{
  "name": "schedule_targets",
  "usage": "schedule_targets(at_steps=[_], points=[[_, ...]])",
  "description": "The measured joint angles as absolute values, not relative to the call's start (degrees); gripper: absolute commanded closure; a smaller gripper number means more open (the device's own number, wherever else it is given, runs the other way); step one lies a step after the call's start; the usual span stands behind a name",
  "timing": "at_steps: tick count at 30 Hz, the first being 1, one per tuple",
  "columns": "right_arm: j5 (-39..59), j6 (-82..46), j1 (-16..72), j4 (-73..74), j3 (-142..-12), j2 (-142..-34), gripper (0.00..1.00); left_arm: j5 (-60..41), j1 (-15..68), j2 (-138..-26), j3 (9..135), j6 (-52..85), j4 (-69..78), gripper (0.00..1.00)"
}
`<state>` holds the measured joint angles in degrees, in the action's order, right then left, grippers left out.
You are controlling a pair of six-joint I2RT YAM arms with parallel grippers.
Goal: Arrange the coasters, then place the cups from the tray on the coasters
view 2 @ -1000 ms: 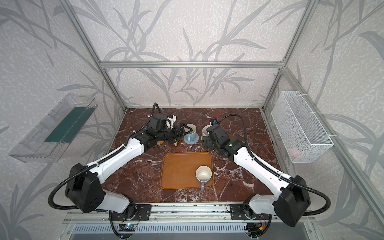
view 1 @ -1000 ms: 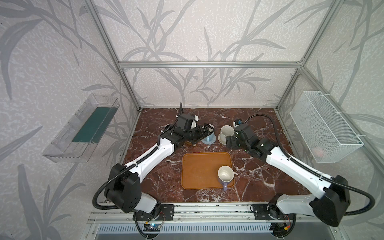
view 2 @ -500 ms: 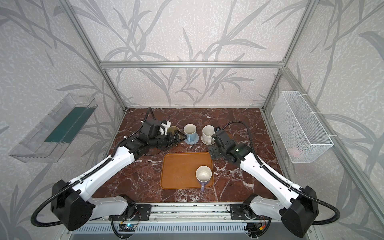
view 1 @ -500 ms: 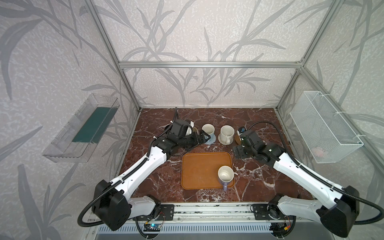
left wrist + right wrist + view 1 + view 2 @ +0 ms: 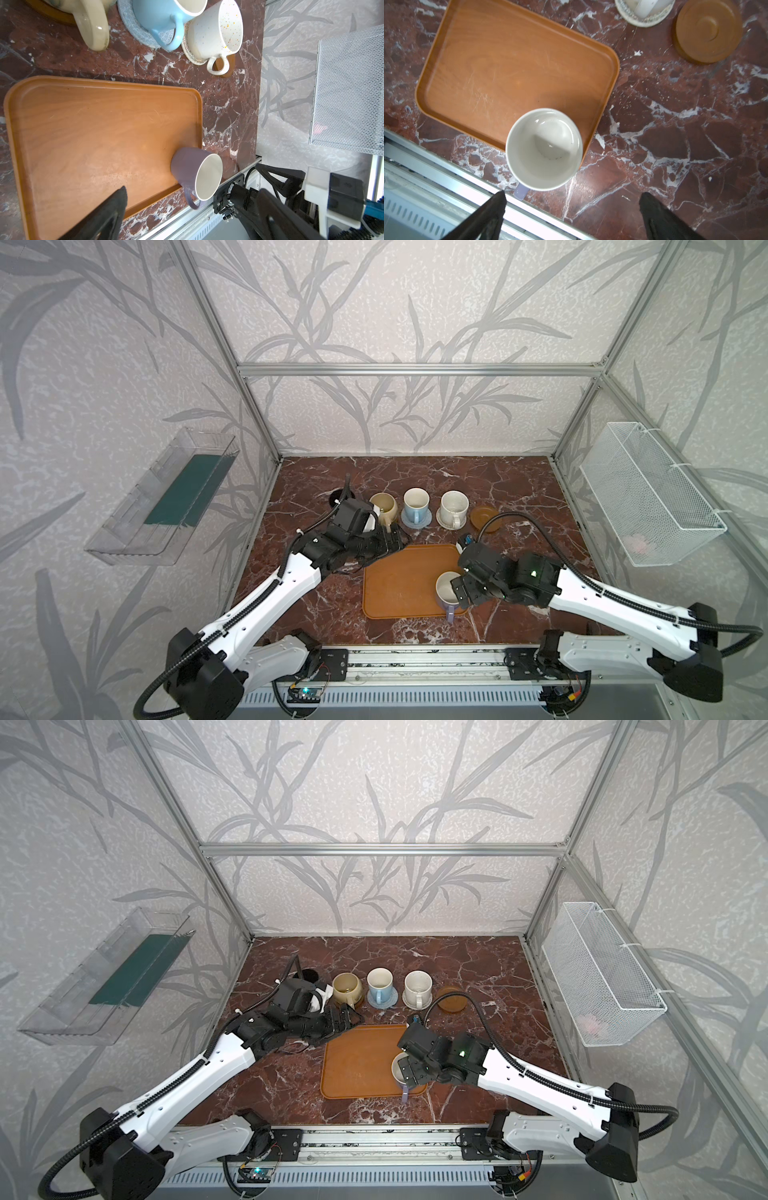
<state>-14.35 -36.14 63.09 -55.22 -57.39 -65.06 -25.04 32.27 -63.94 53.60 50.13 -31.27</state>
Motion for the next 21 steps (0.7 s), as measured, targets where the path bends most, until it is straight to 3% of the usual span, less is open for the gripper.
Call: schedule_targets(at_steps=[6, 21], points=[[-15.7, -44.8, 71.0, -55.4, -55.1, -65.1, 0.04, -25.0, 32.7, -62.7, 51.8, 50.2, -33.1, 0.01], [-13.5, -51.0, 72.1, -51.7, -50.0, -67.3, 0.05, -24.1, 34.6, -59.1, 47.3, 53.6, -33.4, 0.01]])
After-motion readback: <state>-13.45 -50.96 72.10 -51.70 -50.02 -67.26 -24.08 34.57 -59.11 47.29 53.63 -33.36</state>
